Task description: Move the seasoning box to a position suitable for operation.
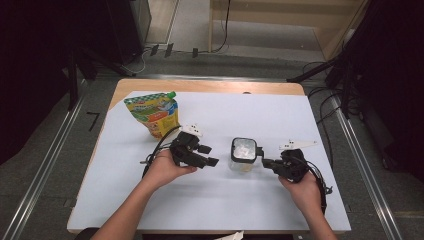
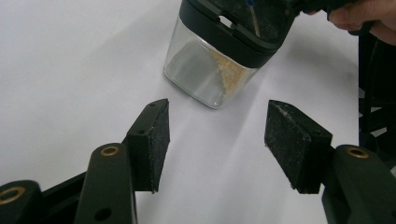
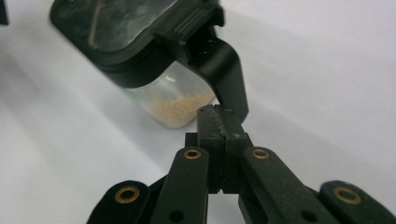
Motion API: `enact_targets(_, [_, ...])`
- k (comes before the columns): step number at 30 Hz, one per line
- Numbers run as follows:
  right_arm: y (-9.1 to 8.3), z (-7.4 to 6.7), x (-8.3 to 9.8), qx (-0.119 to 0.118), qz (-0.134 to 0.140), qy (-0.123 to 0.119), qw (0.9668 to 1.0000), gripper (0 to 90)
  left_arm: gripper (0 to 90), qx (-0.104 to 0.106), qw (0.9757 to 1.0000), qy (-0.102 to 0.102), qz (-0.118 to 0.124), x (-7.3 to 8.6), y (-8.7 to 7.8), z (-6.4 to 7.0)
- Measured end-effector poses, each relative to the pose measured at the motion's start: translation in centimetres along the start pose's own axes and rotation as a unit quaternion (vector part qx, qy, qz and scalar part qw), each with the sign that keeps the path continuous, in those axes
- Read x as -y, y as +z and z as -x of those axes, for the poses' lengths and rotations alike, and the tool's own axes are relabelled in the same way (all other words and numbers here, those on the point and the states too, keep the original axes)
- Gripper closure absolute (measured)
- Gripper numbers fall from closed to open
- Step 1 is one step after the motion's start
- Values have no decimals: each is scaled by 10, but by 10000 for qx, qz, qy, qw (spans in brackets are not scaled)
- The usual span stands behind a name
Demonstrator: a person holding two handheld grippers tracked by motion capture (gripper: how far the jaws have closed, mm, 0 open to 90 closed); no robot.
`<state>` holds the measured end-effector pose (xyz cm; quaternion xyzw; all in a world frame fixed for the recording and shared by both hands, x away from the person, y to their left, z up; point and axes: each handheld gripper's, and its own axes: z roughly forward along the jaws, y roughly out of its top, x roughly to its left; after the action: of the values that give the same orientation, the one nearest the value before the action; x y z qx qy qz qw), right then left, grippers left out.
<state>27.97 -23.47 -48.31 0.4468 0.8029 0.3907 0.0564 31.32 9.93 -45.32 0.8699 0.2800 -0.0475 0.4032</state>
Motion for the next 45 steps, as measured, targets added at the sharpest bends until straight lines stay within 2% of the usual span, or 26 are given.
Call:
enact_targets(3, [-2, 5, -2, 67, 67, 80, 9999, 900, 397, -2, 10000, 92, 10, -1, 4, 2])
enact_targets(6, [-6, 7, -5, 107, 206, 145, 9996, 900, 414, 26, 9995, 309, 51, -4, 7, 4])
enact_targets(8, [-6, 6, -7, 128, 260, 102, 9995, 900, 406, 19, 9992, 405, 43, -8, 11, 3])
enact_targets(11, [-3, 6, -11, 238, 237, 60, 9994, 900, 375, -6, 9988, 477, 60, -14, 17, 1])
enact_targets(13, [-1, 8, -12, 201, 248, 122, 9994, 900, 364, 42, 9987, 505, 42, -17, 21, 0])
enact_targets(17, [2, 9, -15, 252, 203, 121, 9994, 900, 271, 17, 9976, 690, -37, -23, 32, -3])
enact_targets(21, [3, 10, -16, 255, 204, 135, 9994, 900, 249, 158, 9957, 900, -146, -30, 42, -3])
enact_targets(24, [3, 11, -17, 245, 187, 132, 9994, 900, 248, 265, 9946, 996, -135, -35, 49, 0])
enact_targets(28, [3, 11, -17, 262, 190, 127, 9994, 900, 216, 244, 9938, 1059, -216, -40, 56, 1])
enact_targets(32, [3, 10, -16, 293, 208, 130, 9993, 900, 185, 277, 9939, 1056, -163, -42, 59, 0])
enact_targets(35, [4, 10, -16, 309, 218, 146, 9992, 900, 171, 224, 9938, 1075, -142, -43, 61, 2])
enact_targets(42, [4, 9, -16, 325, 203, 142, 9992, 900, 171, 163, 9938, 1090, -144, -44, 60, 4])
enact_targets(45, [4, 9, -17, 331, 203, 144, 9991, 900, 172, 138, 9936, 1118, -64, -45, 59, 5])
